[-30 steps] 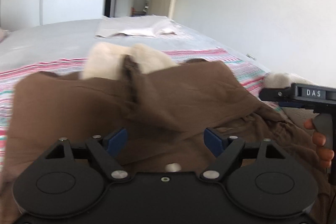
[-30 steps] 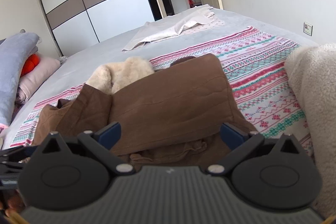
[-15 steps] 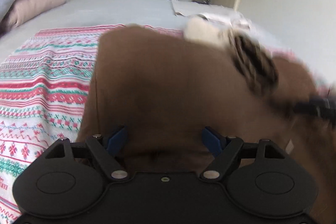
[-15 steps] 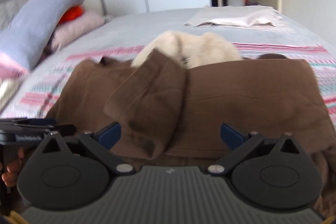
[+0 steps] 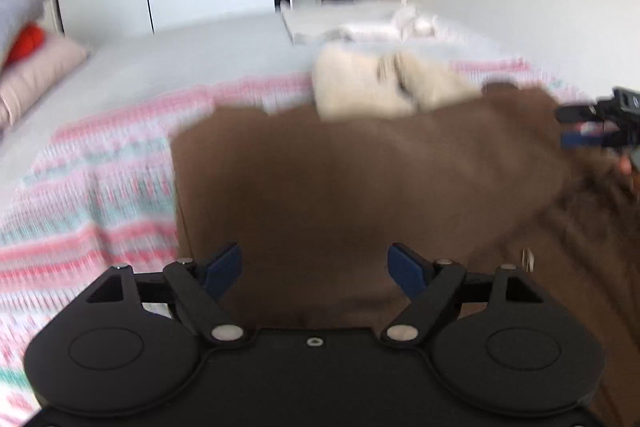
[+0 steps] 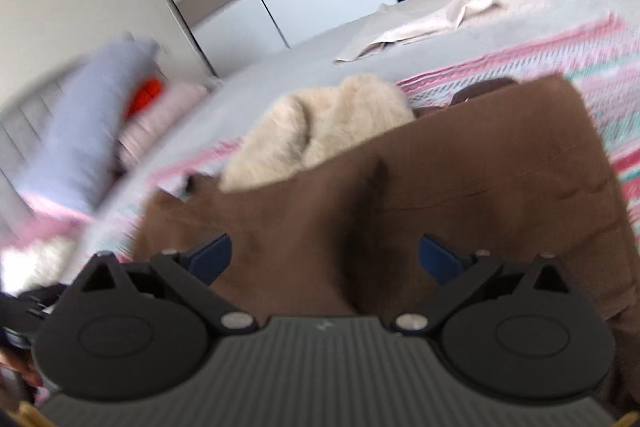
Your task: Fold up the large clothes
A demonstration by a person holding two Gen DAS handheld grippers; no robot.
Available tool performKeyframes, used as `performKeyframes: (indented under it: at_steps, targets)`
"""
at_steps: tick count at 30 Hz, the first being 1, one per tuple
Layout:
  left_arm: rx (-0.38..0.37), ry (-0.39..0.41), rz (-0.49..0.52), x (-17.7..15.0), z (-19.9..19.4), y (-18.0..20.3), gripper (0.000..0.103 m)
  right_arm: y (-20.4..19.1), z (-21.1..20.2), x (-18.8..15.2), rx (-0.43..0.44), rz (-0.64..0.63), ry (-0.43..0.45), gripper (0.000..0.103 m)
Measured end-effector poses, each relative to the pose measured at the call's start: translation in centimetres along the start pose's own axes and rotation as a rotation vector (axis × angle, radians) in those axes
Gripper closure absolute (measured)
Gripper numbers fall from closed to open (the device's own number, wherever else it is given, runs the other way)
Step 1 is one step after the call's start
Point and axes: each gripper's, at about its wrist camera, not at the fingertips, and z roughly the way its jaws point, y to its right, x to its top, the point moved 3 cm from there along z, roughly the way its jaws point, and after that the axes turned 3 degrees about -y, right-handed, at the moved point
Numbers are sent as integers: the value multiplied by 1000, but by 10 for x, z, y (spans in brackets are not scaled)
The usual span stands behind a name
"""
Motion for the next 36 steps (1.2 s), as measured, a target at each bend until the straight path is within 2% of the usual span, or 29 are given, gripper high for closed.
performKeyframes:
  at_steps: [1, 3, 5, 6, 7, 9, 10, 11, 13, 15, 17, 18, 20, 21, 22, 25, 27, 29, 33, 36]
  targets:
    - [10, 29, -9, 9, -2, -3, 24, 8, 1, 2, 28, 54, -6, 1]
    - [44, 71, -37, 24, 1, -9, 26, 19, 11, 5, 12, 118, -10, 1]
    - [72, 99, -77, 36, 11, -16, 40, 23, 26, 4, -7, 138, -23, 6]
    - [70, 100, -103, 41, 18, -18, 58, 23, 34, 4, -2, 140, -24, 10]
    - [65, 100, -130, 45, 27, -21, 67, 22, 42, 3, 3, 137, -30, 20]
    - [85, 114, -163, 54, 45, -26, 75, 13, 54, 1, -34, 100, -28, 42]
    - [99, 120, -166, 58, 52, -25, 77, 6, 56, 0, -47, 58, -31, 80]
    - [109, 133, -169, 61, 58, -25, 78, -4, 51, -1, -43, -4, -5, 96]
    - [121, 188, -184, 64, 66, -26, 78, -32, 30, -2, -12, -181, 122, 96]
    - [106, 256, -219, 59, 67, -27, 78, -53, 4, -1, 26, -298, 226, 96]
    - [122, 266, -228, 49, 79, -29, 78, -59, -10, 0, -9, -365, 280, 96]
    - [136, 224, -230, 42, 91, -32, 78, -53, -8, 1, -39, -359, 262, 96]
    - [162, 117, -210, 24, 119, -34, 78, -27, 12, -1, -160, -311, 150, 96]
    - [179, 113, -199, 19, 124, -32, 77, -12, 28, -7, -230, -291, 67, 96]
    - [196, 116, -177, 21, 123, -26, 77, 2, 44, -17, -287, -275, -1, 90]
    - [246, 100, -119, 24, 120, -17, 76, 7, 43, -23, -282, -264, 1, 86]
    - [251, 97, -116, 24, 109, -15, 76, 0, 32, -17, -289, -256, 0, 73]
    - [219, 95, -137, 22, 93, -15, 75, -10, 18, -15, -290, -270, 17, 43]
    - [197, 79, -171, 11, 55, -14, 49, -26, -13, -13, -287, -272, 9, 35]
    - [175, 59, -203, 0, 24, -15, 36, -37, -47, -11, -268, -246, 26, 17]
